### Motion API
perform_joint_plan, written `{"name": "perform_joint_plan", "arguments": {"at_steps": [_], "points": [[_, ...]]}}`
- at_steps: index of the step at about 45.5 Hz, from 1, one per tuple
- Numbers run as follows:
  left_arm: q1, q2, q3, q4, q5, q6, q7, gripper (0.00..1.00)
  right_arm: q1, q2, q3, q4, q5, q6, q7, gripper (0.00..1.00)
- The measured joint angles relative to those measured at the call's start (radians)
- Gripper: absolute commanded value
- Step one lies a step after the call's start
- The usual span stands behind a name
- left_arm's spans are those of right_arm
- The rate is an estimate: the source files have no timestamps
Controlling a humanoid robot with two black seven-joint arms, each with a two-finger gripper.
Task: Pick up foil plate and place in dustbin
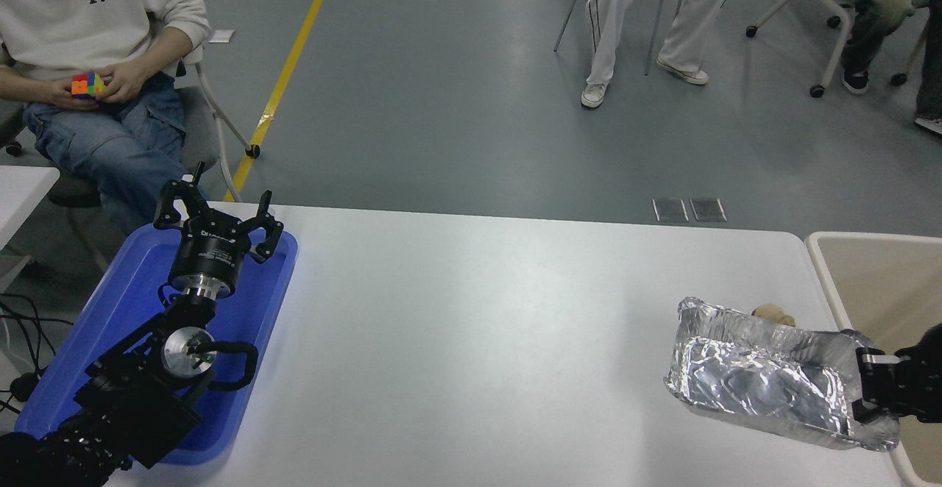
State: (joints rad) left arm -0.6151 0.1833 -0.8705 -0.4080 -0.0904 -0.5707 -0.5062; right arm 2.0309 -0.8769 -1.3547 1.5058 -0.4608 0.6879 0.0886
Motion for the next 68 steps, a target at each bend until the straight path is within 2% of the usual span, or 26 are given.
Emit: {"name": "perform_joint_plan", "arguments": {"at_steps": [12, 30, 50, 68], "points": [[0.000, 0.000, 0.000, 0.000, 0.000, 0.000, 0.000, 1.00, 0.263, 0.010, -0.095, 0.010, 0.004, 0.069, 0.000, 0.00], [0.000, 0.000, 0.000, 0.000, 0.000, 0.000, 0.000, 1.00, 0.547, 0.086, -0.212, 0.014, 0.015, 0.093, 0.001, 0.00], [0.000, 0.000, 0.000, 0.000, 0.000, 0.000, 0.000, 1.00, 0.606, 0.097, -0.301, -0.003, 0.017, 0.097, 0.002, 0.00], [0.000, 0.000, 0.000, 0.000, 0.000, 0.000, 0.000, 1.00, 0.601, 0.046, -0.451, -0.118, 0.018, 0.098, 0.001, 0.00]]}}
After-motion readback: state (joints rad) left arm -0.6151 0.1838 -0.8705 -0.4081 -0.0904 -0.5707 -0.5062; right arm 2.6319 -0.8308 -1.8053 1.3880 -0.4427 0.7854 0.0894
